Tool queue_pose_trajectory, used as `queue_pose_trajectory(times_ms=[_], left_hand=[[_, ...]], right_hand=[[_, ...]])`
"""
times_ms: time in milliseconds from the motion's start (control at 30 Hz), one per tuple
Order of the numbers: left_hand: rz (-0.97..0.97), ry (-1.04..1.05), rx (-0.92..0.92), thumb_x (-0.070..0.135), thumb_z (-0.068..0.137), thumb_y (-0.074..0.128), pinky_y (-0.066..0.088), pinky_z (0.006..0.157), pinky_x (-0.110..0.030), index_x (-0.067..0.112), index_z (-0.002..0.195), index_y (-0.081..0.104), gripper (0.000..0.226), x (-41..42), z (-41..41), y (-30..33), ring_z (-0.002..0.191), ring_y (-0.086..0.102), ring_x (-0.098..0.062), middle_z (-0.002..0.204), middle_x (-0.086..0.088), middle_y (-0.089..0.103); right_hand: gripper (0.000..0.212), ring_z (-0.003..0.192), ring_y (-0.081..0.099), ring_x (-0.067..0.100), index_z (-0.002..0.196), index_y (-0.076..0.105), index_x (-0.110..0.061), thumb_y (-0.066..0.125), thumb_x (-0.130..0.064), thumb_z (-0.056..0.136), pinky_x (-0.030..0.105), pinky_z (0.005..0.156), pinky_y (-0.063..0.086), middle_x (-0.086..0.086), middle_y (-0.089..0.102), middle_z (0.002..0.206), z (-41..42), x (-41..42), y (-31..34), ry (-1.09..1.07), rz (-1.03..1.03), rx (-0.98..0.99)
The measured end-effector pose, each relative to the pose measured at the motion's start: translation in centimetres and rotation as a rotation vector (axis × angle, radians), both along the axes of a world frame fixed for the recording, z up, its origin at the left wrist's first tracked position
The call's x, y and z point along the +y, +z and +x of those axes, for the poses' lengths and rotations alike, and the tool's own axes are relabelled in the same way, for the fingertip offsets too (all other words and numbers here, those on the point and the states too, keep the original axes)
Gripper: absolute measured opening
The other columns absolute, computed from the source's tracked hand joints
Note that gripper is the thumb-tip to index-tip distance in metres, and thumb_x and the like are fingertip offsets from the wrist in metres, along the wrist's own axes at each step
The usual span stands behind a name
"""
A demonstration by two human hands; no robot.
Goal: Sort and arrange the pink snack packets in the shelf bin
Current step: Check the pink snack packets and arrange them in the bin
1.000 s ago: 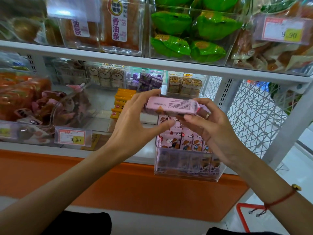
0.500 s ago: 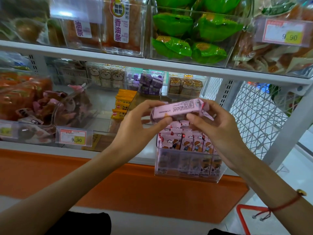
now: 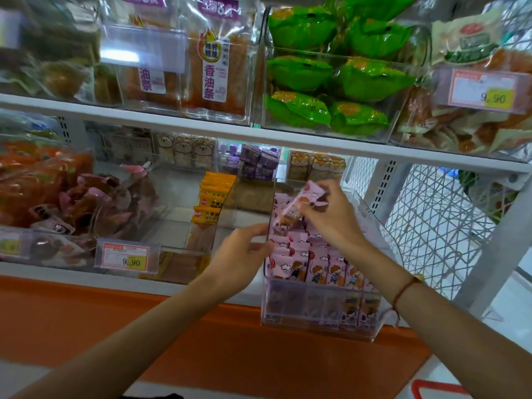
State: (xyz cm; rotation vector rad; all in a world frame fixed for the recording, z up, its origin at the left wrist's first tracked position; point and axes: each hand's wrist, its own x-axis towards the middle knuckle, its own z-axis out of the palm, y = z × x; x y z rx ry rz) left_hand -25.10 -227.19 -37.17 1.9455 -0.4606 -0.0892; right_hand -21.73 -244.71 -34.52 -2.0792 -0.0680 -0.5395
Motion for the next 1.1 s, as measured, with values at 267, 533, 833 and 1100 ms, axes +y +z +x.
queue_pose_trajectory(times_ms=[267,533,833,1100], left_hand=[[0.011,0.051,-0.063,0.022,0.100,0.045,0.047,0.101,-0.044,0.030,0.142,0.039,0.044,-0.1,0.4,-0.5,0.117,0.055,-0.012,0.137,0.009,0.052],[0.036,0.039,-0.095,0.012,0.100,0.045,0.050,0.097,-0.040,0.031,0.130,0.053,0.036,0.2,0.6,0.1,0.110,0.060,-0.014,0.124,0.011,0.062],[-0.045,0.043,-0.060,0.030,0.095,0.055,0.051,0.089,-0.025,0.039,0.125,0.052,0.032,1.3,0.7,-0.7,0.099,0.057,0.009,0.107,0.035,0.055],[0.023,0.043,-0.071,0.027,0.092,0.059,0.051,0.084,-0.026,0.034,0.122,0.055,0.031,2.4,0.5,-0.8,0.100,0.060,-0.001,0.112,0.026,0.056]], right_hand=[[0.027,0.093,0.059,0.017,0.103,0.061,-0.014,0.074,-0.017,0.079,0.029,0.075,0.047,0.005,0.062,0.108,4.2,0.6,-0.4,0.127,-0.456,0.082],[0.038,0.116,0.053,0.022,0.115,0.066,-0.018,0.073,-0.034,0.081,0.036,0.096,0.045,0.005,0.056,0.132,5.8,0.8,-2.1,0.079,-0.589,0.264],[0.031,0.126,0.044,0.022,0.123,0.059,-0.017,0.054,-0.028,0.094,0.032,0.100,0.032,0.007,0.049,0.136,1.6,0.1,-0.7,0.201,-0.593,0.118],[0.014,0.107,0.054,0.019,0.092,0.071,-0.020,0.067,-0.032,0.086,0.039,0.095,0.043,0.000,0.064,0.110,-0.2,1.3,-0.8,0.196,-0.641,0.120]])
